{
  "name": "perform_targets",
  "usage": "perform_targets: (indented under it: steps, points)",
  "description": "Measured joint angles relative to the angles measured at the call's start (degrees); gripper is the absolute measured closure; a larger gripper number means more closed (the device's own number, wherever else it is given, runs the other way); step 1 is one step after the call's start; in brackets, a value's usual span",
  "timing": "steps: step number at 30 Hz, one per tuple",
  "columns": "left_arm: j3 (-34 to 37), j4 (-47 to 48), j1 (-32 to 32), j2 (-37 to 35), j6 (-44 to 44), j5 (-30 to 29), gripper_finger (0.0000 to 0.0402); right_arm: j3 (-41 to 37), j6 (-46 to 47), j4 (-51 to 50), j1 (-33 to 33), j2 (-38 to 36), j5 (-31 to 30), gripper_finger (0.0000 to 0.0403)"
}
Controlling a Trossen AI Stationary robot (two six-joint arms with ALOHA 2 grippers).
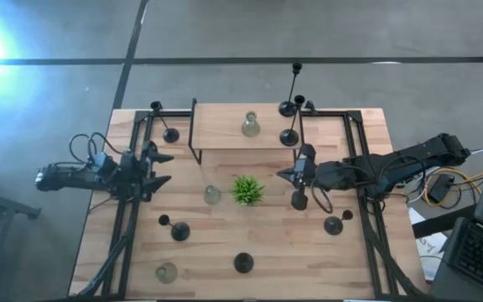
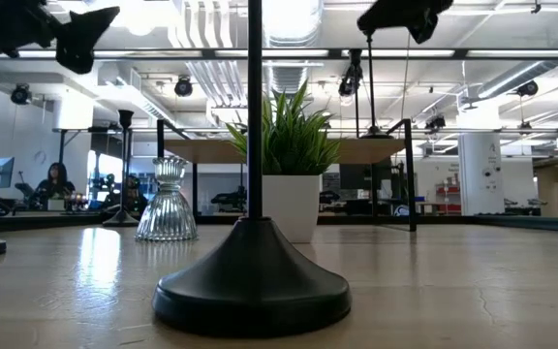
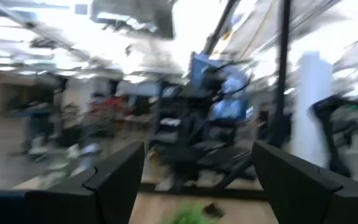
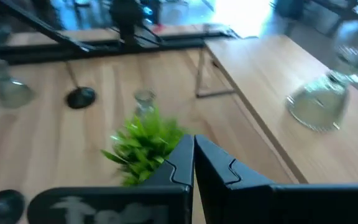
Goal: Pick & Place candle stick holders
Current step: Put the right transparent glass candle holder on the shelf
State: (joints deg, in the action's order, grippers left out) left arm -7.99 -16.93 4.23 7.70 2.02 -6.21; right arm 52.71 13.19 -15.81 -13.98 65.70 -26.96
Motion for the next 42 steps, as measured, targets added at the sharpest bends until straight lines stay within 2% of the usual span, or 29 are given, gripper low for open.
perform_targets:
  steps: [9,17,22,25,33,42]
  points:
    - [-5.66,-4.39,-0.02,13.81,-2.47,-0.73,0.0101,-0.02,-0.67,-6.99,0.17,-1.02,-0.12,0.0394]
    - [-11.26,-5.54,-0.07,24.92,-4.11,-2.70,0.0101,-0.05,-0.27,-7.99,0.37,-6.70,-0.06,0.0394]
    - [-15.19,-5.52,-0.15,32.61,-10.52,-4.41,0.0109,-1.73,1.86,-7.96,0.39,-9.88,-0.06,0.0394]
    - [-17.98,-5.51,-0.78,37.64,-14.08,-5.90,0.0139,-3.86,3.32,-8.01,0.39,-11.61,-0.11,0.0394]
    - [-26.41,-4.54,-4.24,49.94,-14.40,-6.07,0.0260,-7.10,4.88,-7.37,0.54,-13.98,-3.71,0.0394]
    - [-31.39,-4.14,-10.19,57.84,-15.00,-5.79,0.0361,-7.10,0.39,-6.50,0.70,-13.96,-4.27,0.0394]
